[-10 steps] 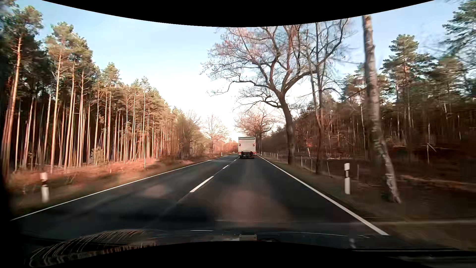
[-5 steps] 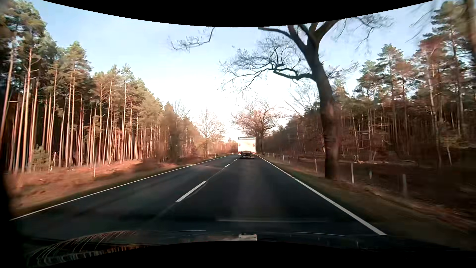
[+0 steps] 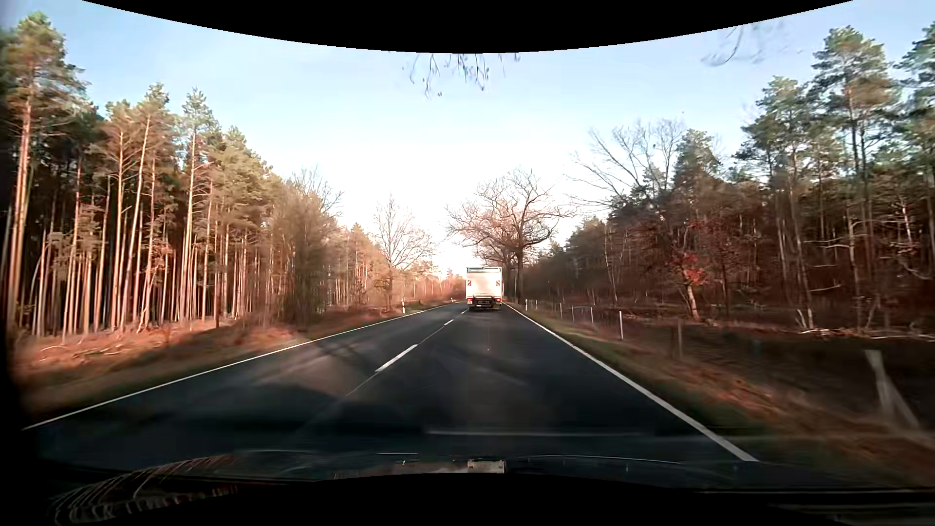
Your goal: Follow the waypoints while adhering to traffic rules and regulations
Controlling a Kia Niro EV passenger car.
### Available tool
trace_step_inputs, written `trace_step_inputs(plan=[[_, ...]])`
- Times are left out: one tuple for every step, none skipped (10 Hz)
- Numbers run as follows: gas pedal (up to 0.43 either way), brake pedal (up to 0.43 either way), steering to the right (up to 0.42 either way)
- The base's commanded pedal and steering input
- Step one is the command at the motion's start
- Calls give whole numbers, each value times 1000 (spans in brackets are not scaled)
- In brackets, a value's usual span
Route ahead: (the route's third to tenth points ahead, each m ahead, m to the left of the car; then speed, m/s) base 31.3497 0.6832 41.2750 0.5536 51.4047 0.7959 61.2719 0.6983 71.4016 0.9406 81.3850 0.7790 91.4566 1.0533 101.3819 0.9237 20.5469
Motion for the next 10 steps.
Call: trace_step_inputs(plan=[[0,0,-2],[0,0,-2],[0,0,-2],[0,0,-2],[0,0,-1],[0,0,-1],[28,0,-1],[39,0,-1],[39,0,-1],[47,0,-1]])
